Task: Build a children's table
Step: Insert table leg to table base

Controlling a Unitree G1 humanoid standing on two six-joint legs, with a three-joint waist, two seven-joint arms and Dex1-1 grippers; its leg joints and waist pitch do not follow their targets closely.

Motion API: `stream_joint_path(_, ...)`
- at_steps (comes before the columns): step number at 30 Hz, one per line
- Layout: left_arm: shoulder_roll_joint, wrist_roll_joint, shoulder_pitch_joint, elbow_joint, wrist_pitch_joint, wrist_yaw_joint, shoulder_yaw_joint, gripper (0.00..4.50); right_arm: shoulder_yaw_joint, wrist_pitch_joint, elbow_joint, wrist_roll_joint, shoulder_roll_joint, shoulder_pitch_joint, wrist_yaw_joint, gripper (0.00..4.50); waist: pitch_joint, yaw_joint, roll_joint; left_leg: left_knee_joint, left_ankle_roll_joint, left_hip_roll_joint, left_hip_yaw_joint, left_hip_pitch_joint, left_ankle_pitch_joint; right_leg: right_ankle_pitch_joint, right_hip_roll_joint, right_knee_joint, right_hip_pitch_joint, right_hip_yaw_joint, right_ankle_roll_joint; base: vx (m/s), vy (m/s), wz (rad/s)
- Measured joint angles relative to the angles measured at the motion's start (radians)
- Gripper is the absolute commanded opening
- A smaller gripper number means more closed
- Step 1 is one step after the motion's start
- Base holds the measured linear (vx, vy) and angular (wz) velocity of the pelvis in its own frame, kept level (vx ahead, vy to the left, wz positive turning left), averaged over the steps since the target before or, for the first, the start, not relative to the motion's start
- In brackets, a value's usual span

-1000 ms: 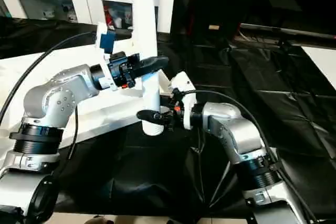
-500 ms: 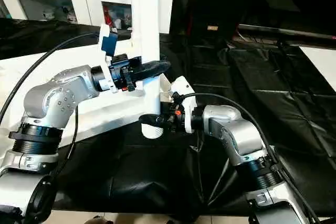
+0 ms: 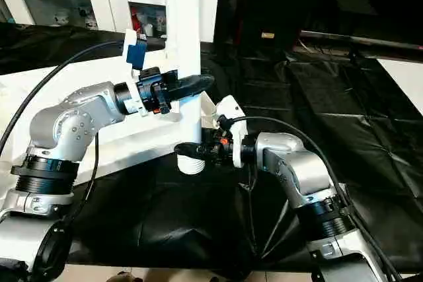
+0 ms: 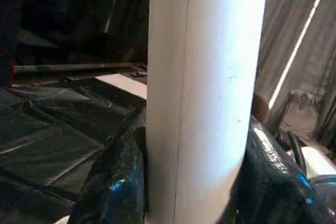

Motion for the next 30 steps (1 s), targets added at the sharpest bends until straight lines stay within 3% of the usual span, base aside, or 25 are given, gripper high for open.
stream_joint_path(3, -0.015, -0.011, 0.000, 0.002, -0.017, 0.018, 0.009, 2.68, -0.016, -0.012, 0.000, 0.002, 0.010, 0.000, -0.008, 1.88, 0.000, 0.000, 0.000, 0.000, 0.000, 0.000, 0.000, 0.000, 0.000, 0.000, 0.000, 0.000, 0.000, 0.000, 0.000, 0.000, 0.000, 0.00)
stream_joint_path(6, -0.056, -0.012, 0.000, 0.030, -0.097, 0.058, 0.048, 2.89, -0.038, -0.016, 0.000, 0.005, 0.022, 0.000, -0.020, 1.88, 0.000, 0.000, 0.000, 0.000, 0.000, 0.000, 0.000, 0.000, 0.000, 0.000, 0.000, 0.000, 0.000, 0.000, 0.000, 0.000, 0.000, 0.00)
stream_joint_path(8, -0.087, -0.032, -0.003, 0.056, -0.138, 0.082, 0.088, 2.90, -0.048, -0.029, 0.005, 0.005, 0.032, 0.000, -0.039, 1.88, 0.000, 0.000, 0.000, 0.001, 0.000, 0.000, -0.001, 0.000, 0.000, 0.000, 0.000, 0.000, 0.000, 0.000, 0.000, 0.000, 0.000, 0.00)
stream_joint_path(10, -0.134, -0.101, -0.028, 0.084, -0.183, 0.129, 0.185, 2.90, -0.071, -0.058, 0.032, 0.002, 0.056, 0.000, -0.081, 1.88, 0.000, -0.002, 0.000, 0.002, 0.000, 0.000, -0.001, -0.001, 0.000, 0.001, 0.000, 0.000, 0.000, -0.001, 0.000, 0.000, 0.000, 0.00)
stream_joint_path(13, -0.129, -0.168, -0.071, 0.079, -0.198, 0.151, 0.273, 2.90, -0.100, -0.084, 0.071, -0.004, 0.062, 0.000, -0.135, 1.88, -0.001, -0.002, 0.001, 0.002, 0.000, 0.000, -0.001, -0.001, 0.000, 0.001, 0.000, 0.000, 0.000, -0.001, 0.000, 0.000, 0.000, 0.00)
stream_joint_path(15, -0.107, -0.174, -0.071, 0.074, -0.203, 0.147, 0.281, 2.90, -0.120, -0.104, 0.093, -0.015, 0.065, -0.003, -0.173, 1.88, -0.001, -0.002, 0.001, 0.002, 0.000, 0.000, -0.002, -0.001, 0.000, 0.001, 0.000, 0.000, 0.000, -0.001, 0.000, 0.000, 0.000, 0.00)
stream_joint_path(19, -0.056, -0.111, -0.019, 0.078, -0.220, 0.103, 0.228, 2.90, -0.183, -0.139, 0.155, -0.031, 0.080, -0.008, -0.261, 1.87, -0.001, 0.000, 0.001, 0.002, 0.000, 0.000, -0.001, -0.001, 0.000, 0.001, 0.000, 0.000, 0.000, -0.001, 0.000, 0.000, 0.000, 0.00)
stream_joint_path(22, 0.035, 0.073, 0.031, 0.112, -0.277, 0.055, 0.052, 2.90, -0.213, -0.168, 0.178, -0.035, 0.083, -0.009, -0.282, 1.87, -0.001, 0.000, 0.001, 0.002, 0.000, 0.000, -0.002, -0.001, 0.000, 0.001, 0.000, 0.000, 0.000, -0.001, 0.000, 0.000, 0.000, 0.00)
stream_joint_path(25, 0.045, 0.216, 0.042, 0.208, -0.309, 0.108, -0.054, 2.90, -0.215, -0.184, 0.179, -0.034, 0.084, -0.009, -0.277, 1.87, -0.001, -0.002, 0.001, 0.002, 0.000, 0.000, -0.002, -0.001, 0.000, 0.002, 0.000, 0.000, 0.000, -0.001, 0.002, 0.000, 0.000, 0.00)
stream_joint_path(30, 0.079, 0.363, 0.038, 0.279, -0.361, 0.141, -0.194, 2.90, -0.211, -0.193, 0.180, -0.043, 0.084, -0.008, -0.277, 1.87, -0.001, -0.008, 0.001, 0.002, 0.000, 0.000, -0.002, -0.001, 0.000, 0.002, 0.000, 0.000, 0.000, -0.001, 0.002, 0.000, 0.000, 0.00)
